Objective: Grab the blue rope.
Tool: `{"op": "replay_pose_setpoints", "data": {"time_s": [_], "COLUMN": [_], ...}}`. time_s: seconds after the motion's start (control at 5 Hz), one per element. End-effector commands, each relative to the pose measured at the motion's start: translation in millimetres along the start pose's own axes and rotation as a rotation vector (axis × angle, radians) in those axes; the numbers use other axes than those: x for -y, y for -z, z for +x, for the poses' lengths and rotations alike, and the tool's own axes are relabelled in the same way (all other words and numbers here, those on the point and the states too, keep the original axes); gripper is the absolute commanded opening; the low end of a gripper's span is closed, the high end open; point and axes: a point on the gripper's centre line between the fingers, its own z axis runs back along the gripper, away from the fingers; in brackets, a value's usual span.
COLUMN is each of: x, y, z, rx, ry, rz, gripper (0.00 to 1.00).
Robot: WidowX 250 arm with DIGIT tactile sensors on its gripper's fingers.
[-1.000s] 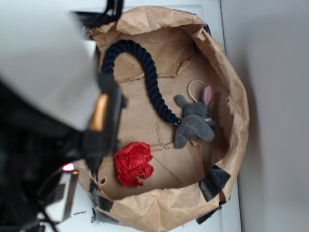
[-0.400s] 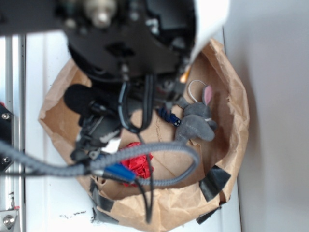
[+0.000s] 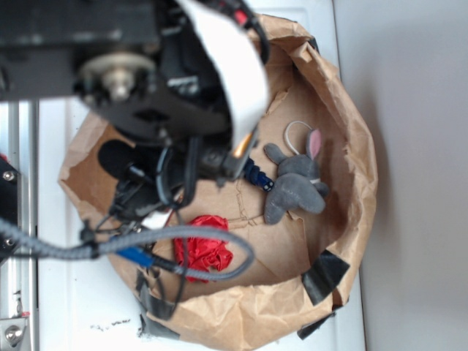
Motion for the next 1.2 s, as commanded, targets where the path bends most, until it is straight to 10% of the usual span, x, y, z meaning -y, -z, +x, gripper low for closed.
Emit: {"op": "replay_pose_setpoints", "data": {"time_s": [0.0,1.0], "x": [-41.8,-59.6], "y": [22.8,38.6], "z": [2.4,7.4], "rx": [0.054,0.023], "ry": [0.030,0.021], "rz": [-0.028,0.006], "gripper": [1.00,1.00]}}
